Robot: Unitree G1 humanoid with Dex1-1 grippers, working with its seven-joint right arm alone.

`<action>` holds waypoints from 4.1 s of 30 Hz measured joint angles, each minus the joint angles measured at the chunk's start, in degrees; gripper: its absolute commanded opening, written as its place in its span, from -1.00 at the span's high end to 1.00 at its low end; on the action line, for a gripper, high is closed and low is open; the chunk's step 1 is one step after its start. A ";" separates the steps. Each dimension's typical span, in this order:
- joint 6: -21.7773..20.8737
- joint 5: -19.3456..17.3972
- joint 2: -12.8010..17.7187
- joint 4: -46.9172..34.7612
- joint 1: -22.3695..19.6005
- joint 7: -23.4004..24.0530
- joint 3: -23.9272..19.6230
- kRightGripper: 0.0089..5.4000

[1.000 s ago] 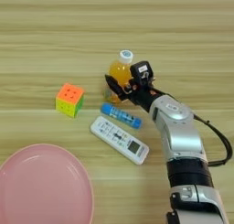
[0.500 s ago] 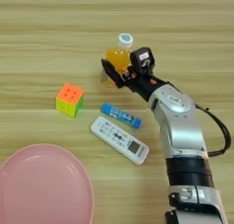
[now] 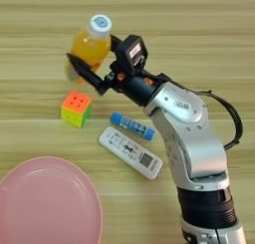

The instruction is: Move the objects on the table

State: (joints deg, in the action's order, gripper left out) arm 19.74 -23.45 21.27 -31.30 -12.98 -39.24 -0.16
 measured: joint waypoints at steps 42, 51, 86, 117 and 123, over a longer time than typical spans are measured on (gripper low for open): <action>-5.51 5.14 8.04 6.45 14.09 -26.16 24.58 -0.29; -8.91 6.01 7.43 8.69 14.05 -27.25 24.74 -0.43; -2.34 -17.85 6.80 -7.71 8.34 -19.72 3.59 -0.99; -0.07 7.95 -0.22 20.89 -0.91 4.85 4.86 -0.99; 0.96 10.79 -0.96 24.78 -1.11 4.79 6.78 -0.99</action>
State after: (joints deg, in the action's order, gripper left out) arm 20.70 -12.66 20.31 -6.52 -14.10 -34.45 6.62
